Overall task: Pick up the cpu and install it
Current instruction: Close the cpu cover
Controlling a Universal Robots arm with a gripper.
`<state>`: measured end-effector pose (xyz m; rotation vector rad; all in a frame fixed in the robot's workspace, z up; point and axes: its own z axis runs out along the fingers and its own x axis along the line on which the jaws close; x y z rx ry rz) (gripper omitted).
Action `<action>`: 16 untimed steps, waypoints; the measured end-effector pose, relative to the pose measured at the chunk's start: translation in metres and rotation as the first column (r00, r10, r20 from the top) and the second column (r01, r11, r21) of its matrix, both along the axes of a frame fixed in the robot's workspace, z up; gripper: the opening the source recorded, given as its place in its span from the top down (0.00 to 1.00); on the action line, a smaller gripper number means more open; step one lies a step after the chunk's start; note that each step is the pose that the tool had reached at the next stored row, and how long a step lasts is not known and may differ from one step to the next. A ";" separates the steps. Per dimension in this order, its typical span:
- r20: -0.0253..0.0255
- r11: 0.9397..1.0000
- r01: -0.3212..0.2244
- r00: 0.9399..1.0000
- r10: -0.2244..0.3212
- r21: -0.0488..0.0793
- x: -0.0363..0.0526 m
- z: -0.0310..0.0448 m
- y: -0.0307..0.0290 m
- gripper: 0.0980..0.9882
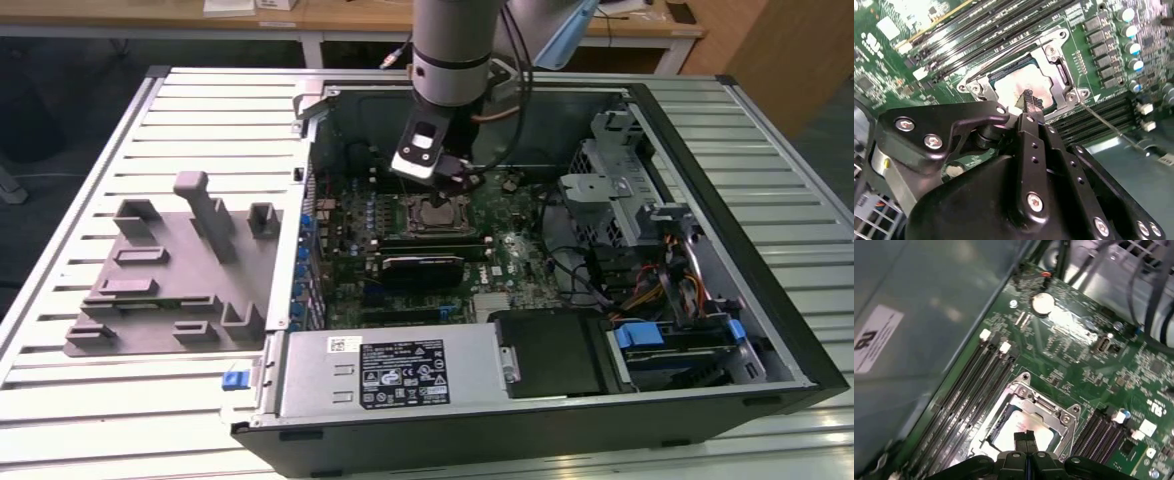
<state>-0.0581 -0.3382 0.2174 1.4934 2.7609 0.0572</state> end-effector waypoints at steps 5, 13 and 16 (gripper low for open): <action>0.000 0.996 -0.091 0.996 0.091 0.000 0.0000 -0.0002 0.0000 0.99; 0.000 0.972 -0.235 0.972 0.235 0.000 0.0000 -0.0007 0.0000 0.99; 0.000 0.958 -0.287 0.958 0.287 0.000 0.0000 -0.0008 0.0000 0.99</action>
